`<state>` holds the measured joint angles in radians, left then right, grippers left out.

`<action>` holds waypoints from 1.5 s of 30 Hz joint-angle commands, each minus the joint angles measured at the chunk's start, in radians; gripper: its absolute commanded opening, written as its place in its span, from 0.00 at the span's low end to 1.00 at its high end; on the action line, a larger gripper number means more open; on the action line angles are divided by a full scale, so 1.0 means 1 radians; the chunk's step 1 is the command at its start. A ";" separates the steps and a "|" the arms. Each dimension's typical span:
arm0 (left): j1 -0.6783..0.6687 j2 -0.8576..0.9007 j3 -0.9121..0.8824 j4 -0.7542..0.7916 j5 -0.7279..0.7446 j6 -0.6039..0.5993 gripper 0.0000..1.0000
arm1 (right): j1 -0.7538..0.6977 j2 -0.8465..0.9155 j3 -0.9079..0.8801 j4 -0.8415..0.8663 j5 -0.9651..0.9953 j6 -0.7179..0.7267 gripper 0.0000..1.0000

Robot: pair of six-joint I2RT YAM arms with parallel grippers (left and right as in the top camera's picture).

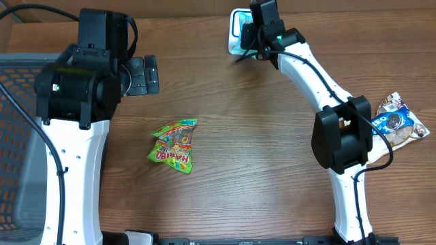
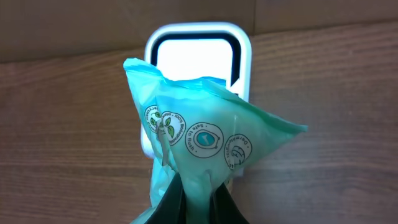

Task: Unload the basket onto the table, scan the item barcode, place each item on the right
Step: 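Hold the light-blue pack in front of the scanner, then carry the light-blue pack right and drop it on the Oreo pack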

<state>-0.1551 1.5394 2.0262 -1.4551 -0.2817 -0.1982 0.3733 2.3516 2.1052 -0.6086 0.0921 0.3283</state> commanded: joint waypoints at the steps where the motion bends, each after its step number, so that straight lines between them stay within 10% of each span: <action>1: 0.004 0.003 0.012 0.000 -0.013 0.022 1.00 | 0.001 0.001 0.137 -0.079 -0.019 0.021 0.04; 15: 0.004 0.003 0.012 0.000 -0.013 0.022 1.00 | -0.004 0.001 0.805 -1.085 -0.230 -0.045 0.04; 24: 0.004 0.003 0.012 0.000 -0.013 0.022 1.00 | -0.036 -0.195 0.806 -1.086 -0.383 -0.098 0.04; 38: 0.004 0.003 0.012 0.000 -0.013 0.022 0.99 | -0.297 -0.753 0.037 -1.047 0.091 0.113 0.04; 45: 0.004 0.003 0.012 0.000 -0.013 0.022 0.99 | -0.476 -0.718 -0.512 -0.545 0.087 0.182 0.04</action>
<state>-0.1551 1.5394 2.0262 -1.4544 -0.2813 -0.1986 -0.0551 1.6325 1.6978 -1.2144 0.1604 0.4522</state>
